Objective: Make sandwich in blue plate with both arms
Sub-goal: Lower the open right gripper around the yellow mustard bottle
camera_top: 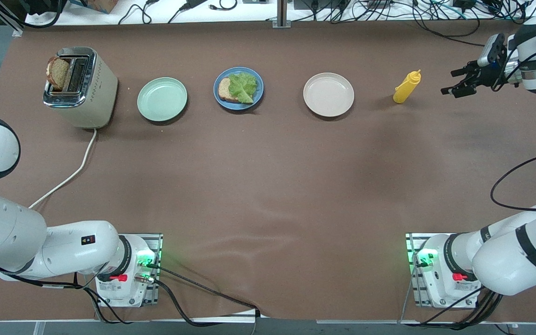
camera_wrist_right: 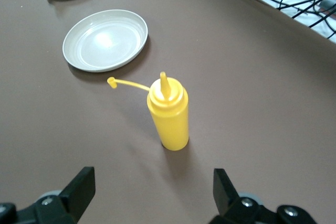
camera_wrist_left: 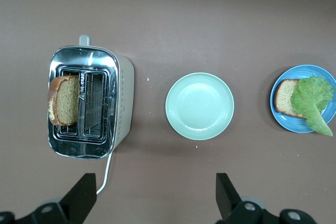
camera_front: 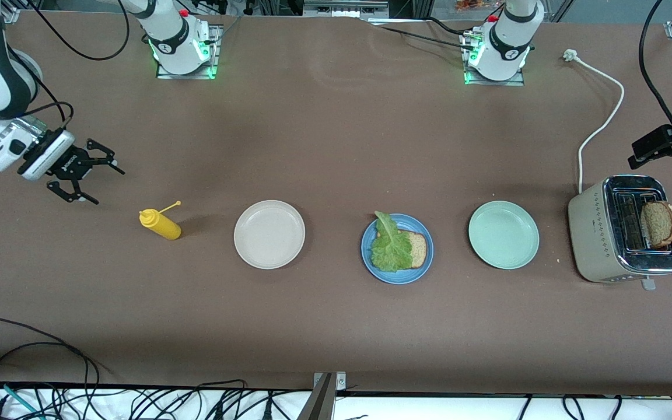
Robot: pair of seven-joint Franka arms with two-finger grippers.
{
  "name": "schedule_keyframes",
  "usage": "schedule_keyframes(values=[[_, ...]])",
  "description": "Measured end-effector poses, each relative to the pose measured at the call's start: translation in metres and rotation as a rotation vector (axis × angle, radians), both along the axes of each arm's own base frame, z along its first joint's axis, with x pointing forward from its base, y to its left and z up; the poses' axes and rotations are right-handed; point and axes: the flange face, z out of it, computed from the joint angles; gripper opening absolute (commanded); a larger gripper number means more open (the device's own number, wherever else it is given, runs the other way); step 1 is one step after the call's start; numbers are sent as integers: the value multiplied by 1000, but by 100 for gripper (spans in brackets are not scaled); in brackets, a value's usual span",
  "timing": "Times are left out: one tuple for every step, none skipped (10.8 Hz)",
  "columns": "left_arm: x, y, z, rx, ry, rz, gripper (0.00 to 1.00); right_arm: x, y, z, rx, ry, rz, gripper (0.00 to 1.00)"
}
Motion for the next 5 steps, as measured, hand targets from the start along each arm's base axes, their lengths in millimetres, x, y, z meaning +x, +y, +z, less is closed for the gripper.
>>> schedule_keyframes(values=[[0, 0, 0, 0, 0, 0, 100, -2, -2, -15, 21, -1, 3, 100], [0, 0, 0, 0, 0, 0, 100, -2, -3, -27, 39, -5, 9, 100], [0, 0, 0, 0, 0, 0, 100, -1, -3, -35, 62, -13, 16, 100], [0, 0, 0, 0, 0, 0, 100, 2, -2, -43, 87, -25, 26, 100], [0, 0, 0, 0, 0, 0, 100, 7, -2, -49, 111, -34, 35, 100]])
